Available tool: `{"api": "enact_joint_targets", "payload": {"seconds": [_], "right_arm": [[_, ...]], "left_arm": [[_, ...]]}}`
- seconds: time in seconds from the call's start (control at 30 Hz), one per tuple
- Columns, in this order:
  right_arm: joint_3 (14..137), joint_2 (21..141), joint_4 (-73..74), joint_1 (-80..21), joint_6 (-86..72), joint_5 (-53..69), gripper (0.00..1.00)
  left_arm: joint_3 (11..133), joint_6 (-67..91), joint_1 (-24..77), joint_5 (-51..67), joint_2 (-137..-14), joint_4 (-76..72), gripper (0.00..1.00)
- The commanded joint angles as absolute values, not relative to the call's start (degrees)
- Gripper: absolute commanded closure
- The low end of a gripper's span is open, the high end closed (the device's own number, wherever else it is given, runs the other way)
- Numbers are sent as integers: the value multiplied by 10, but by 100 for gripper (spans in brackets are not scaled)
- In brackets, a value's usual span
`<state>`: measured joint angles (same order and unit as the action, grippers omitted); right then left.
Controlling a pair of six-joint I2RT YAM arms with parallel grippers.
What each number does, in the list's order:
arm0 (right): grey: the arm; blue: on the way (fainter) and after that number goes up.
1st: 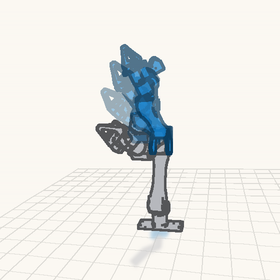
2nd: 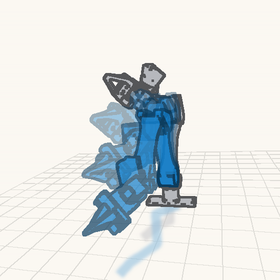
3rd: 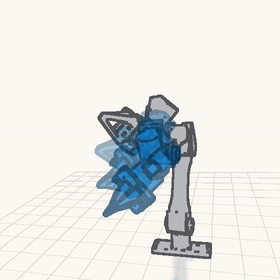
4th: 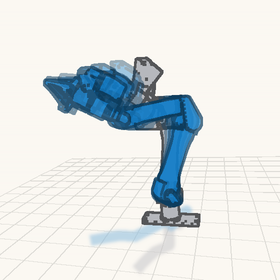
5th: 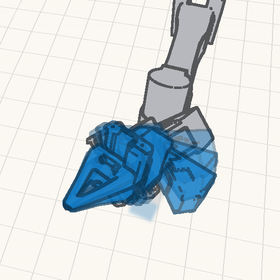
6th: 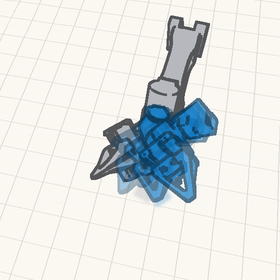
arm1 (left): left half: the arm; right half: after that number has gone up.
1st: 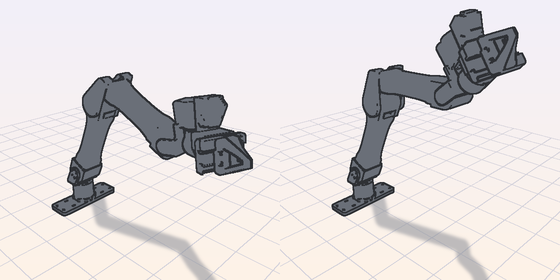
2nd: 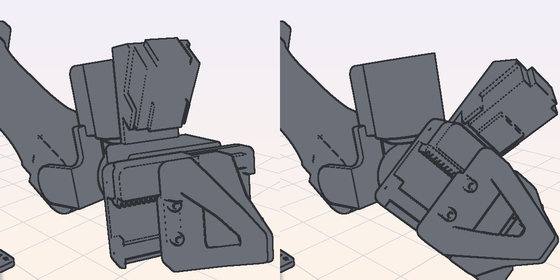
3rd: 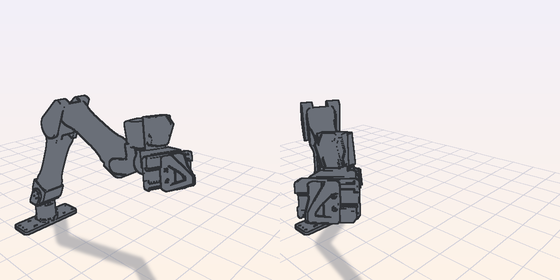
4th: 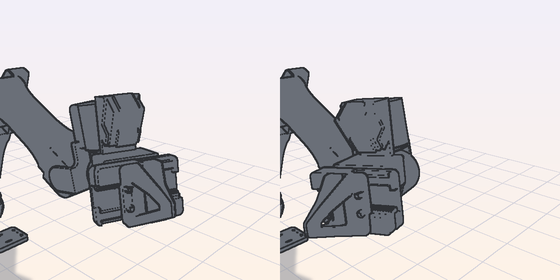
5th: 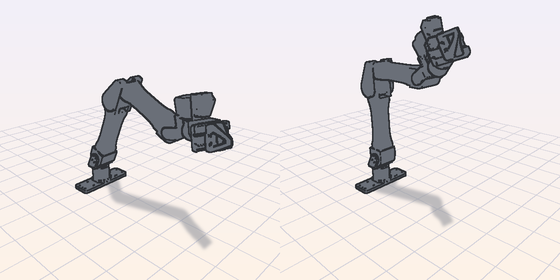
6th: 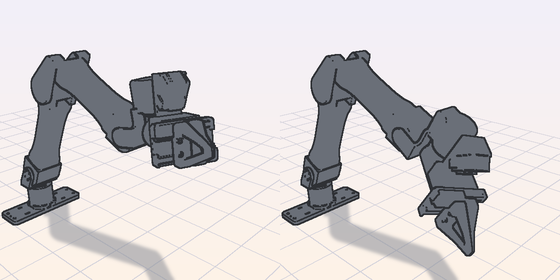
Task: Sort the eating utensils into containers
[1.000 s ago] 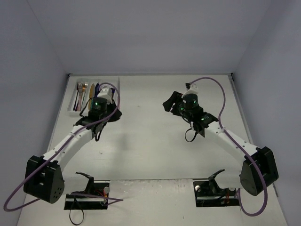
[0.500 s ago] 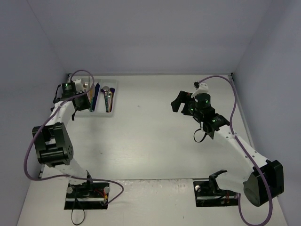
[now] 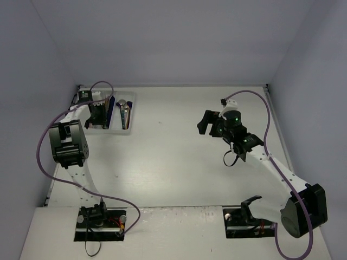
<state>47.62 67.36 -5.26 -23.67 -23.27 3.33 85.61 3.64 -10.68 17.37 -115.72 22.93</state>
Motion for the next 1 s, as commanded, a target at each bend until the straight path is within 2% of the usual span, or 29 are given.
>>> {"api": "enact_joint_targets", "payload": {"seconds": [0.0, 0.17, 0.43, 0.53, 0.63, 0.73, 0.97], "right_arm": [[481, 678, -75, -234, -223, 44, 13], [499, 670, -59, -234, -204, 31, 12], [553, 633, -4, -232, -160, -23, 8], [560, 606, 14, -231, -147, -49, 4], [565, 559, 27, -232, -132, -79, 0], [569, 512, 35, -231, -117, -108, 0], [574, 430, 51, -232, -93, -171, 0]], "left_arm": [[900, 34, -112, 151, -1140, 231, 71], [882, 55, -113, 112, -1079, 218, 53], [843, 96, -112, 69, -866, 229, 38], [817, 101, -112, 57, -788, 257, 36], [749, 115, -104, 36, -666, 245, 26], [736, 115, -90, 22, -609, 275, 24], [757, 89, 19, -37, -511, 376, 22]]}}
